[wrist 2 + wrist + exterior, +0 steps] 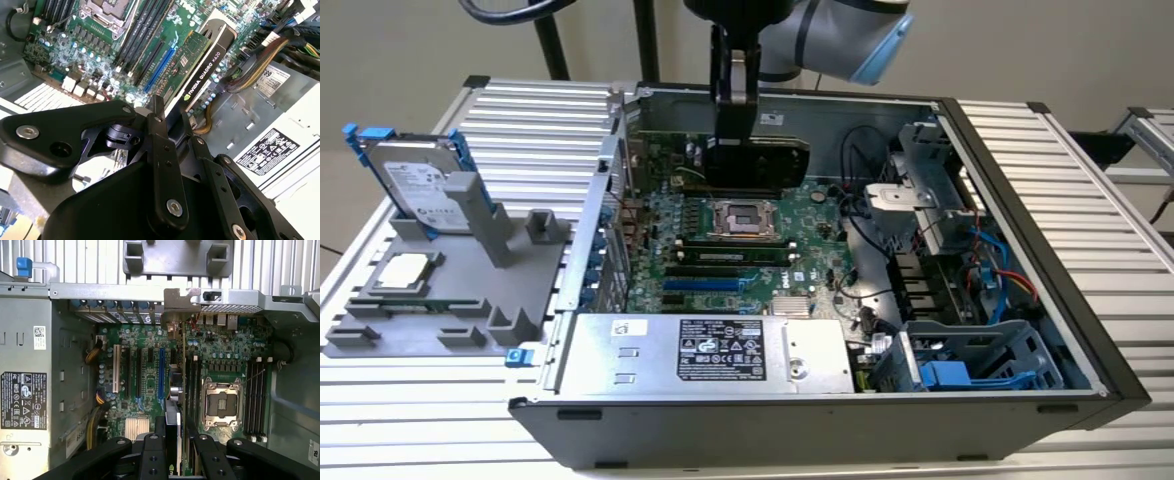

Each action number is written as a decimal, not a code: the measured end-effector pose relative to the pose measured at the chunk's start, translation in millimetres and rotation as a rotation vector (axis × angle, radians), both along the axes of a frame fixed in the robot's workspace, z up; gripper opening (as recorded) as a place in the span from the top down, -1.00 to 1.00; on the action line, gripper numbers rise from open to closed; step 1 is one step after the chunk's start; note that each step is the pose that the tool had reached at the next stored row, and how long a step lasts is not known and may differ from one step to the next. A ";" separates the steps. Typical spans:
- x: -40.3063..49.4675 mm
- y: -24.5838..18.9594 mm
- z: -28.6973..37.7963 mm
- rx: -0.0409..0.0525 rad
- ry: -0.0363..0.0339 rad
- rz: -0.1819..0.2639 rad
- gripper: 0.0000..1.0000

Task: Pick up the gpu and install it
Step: 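Insert the gpu into the slot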

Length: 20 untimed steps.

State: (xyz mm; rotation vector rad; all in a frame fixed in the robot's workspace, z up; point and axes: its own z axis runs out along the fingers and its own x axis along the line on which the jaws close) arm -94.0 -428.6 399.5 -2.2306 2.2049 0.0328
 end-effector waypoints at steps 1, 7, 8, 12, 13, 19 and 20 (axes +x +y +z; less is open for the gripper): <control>0.0 0.0 -0.3 0.0000 0.0000 0.000 1.00; 0.0 0.0 -2.0 -0.0001 -0.0001 0.000 1.00; 0.0 0.0 -2.2 -0.0001 0.0000 0.000 1.00; 0.0 0.0 -3.3 0.0000 -0.0001 0.000 1.00; 0.0 0.0 -3.6 0.0000 -0.0001 0.000 1.00; 0.0 0.0 -5.2 -0.0001 -0.0001 0.000 1.00; 0.0 0.0 -5.4 -0.0002 -0.0001 0.000 1.00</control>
